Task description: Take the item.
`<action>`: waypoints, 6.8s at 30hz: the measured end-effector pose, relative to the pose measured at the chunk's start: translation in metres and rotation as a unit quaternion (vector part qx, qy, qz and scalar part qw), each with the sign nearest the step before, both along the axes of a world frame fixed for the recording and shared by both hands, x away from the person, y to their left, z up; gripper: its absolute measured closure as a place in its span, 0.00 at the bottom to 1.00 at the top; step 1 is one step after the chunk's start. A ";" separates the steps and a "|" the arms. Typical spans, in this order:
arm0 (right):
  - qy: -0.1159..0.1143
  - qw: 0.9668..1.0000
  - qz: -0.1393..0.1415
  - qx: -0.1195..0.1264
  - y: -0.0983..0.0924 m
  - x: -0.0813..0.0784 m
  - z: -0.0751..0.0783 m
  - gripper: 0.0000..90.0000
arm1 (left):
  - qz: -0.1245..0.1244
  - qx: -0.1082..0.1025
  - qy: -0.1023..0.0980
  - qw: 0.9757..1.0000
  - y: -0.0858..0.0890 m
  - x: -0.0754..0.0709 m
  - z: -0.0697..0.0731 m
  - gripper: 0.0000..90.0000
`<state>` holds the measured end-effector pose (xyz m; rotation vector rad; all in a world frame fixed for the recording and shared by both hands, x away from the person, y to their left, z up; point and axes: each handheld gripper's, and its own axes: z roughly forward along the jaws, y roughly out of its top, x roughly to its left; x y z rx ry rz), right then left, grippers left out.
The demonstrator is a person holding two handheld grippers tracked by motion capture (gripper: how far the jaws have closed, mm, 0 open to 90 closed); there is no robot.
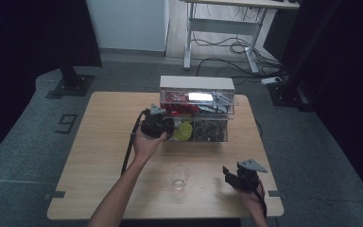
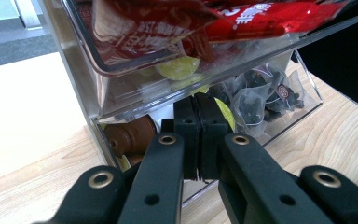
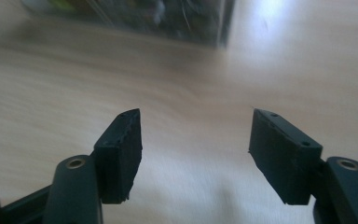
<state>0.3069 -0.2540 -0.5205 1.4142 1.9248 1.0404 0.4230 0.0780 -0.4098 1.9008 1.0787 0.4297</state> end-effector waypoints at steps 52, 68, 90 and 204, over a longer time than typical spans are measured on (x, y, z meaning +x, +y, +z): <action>-0.050 0.996 0.075 0.006 0.050 0.075 0.064 0.56 | 0.000 -0.005 0.012 1.000 -0.004 0.000 0.006 1.00; -0.036 0.996 0.070 0.034 0.058 0.093 0.060 0.62 | -0.004 -0.007 0.012 1.000 -0.004 0.000 0.006 1.00; -0.025 0.996 0.077 0.044 0.069 0.108 0.057 0.64 | -0.002 -0.007 0.008 1.000 -0.005 0.000 0.003 1.00; -0.070 0.984 0.124 0.111 0.053 0.066 0.069 0.99 | 0.001 -0.010 0.009 1.000 -0.003 -0.001 0.003 1.00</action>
